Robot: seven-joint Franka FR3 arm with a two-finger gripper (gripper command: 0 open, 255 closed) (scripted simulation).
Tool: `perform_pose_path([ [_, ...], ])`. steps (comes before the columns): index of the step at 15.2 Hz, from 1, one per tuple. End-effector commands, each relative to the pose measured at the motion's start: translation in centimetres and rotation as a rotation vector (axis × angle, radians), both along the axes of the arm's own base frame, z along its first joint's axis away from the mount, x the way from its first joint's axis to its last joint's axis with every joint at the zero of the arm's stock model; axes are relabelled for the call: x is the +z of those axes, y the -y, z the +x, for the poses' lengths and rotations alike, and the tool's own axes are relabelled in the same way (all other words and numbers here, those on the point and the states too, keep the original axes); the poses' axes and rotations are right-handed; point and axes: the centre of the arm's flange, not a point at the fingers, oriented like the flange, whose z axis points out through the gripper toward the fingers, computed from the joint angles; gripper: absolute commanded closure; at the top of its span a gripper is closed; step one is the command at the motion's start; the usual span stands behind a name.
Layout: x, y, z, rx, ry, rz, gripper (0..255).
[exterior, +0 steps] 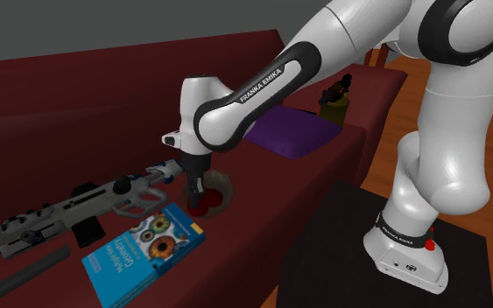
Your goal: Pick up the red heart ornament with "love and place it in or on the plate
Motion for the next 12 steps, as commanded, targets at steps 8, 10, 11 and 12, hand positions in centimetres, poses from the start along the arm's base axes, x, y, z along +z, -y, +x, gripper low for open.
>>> perform_pose_path([
  [8,2.1,2.3,-0.8,0.09,0.032,-0.179,0],
  [10,3.1,3.1,-1.0,0.129,0.047,-0.257,0],
  [11,2.6,3.1,-1.0,0.129,0.047,-0.257,0],
  [12,2.0,3.2,-1.0,0.129,0.047,-0.257,0],
])
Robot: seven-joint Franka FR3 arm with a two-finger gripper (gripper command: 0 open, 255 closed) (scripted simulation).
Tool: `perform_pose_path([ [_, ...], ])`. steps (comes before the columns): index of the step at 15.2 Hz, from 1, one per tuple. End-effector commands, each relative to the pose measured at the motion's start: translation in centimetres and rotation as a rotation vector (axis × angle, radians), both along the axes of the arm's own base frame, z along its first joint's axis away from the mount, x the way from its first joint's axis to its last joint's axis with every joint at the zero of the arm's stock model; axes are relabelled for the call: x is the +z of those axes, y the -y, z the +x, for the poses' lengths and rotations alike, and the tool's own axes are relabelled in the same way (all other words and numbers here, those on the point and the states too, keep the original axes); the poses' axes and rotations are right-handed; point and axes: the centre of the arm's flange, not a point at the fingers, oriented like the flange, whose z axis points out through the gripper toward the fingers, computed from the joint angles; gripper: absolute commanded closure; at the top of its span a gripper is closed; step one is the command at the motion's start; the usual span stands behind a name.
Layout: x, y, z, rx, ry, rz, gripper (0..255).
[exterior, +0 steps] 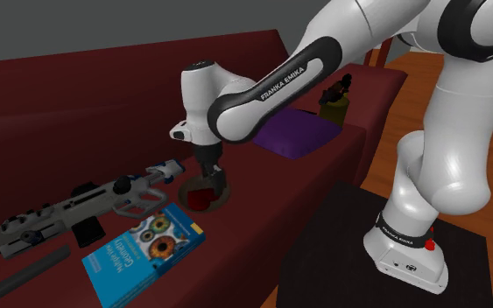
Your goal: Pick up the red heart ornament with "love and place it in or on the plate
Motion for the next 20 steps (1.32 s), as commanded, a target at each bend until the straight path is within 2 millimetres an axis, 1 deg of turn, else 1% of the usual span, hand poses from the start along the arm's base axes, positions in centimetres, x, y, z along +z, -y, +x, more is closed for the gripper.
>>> perform_pose_path([
  [1,-0.8,0.2,0.0,0.005,0.002,-0.012,0],
  [6,-3.2,0.2,0.1,0.005,0.002,-0.012,0],
  [13,-3.2,0.2,0.1,0.005,0.002,-0.012,0],
  [14,-3.2,0.2,0.1,0.005,0.002,-0.012,255],
  [20,-3.1,0.3,0.1,0.005,0.002,-0.012,255],
])
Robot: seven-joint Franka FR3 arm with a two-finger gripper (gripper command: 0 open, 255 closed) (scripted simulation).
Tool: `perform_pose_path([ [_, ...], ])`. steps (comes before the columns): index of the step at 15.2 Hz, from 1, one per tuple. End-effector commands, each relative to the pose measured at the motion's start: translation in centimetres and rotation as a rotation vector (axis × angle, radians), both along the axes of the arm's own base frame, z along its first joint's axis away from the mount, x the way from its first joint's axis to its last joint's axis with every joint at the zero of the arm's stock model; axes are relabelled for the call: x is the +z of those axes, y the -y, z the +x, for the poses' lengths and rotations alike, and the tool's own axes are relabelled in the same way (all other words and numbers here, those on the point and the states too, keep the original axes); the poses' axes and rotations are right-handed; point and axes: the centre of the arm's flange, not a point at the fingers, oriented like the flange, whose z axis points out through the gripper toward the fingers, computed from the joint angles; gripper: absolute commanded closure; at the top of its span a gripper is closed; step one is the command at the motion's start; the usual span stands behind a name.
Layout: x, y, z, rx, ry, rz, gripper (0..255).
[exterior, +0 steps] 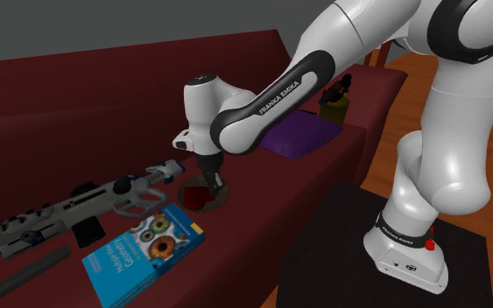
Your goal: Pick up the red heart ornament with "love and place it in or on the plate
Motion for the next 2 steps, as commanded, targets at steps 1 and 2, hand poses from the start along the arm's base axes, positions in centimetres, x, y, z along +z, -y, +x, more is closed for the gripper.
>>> perform_pose_path([
  [1,-0.27,0.12,-0.04,-0.001,-0.005,-0.003,255],
  [2,-0.32,0.09,-0.06,-0.001,-0.005,-0.003,255],
])
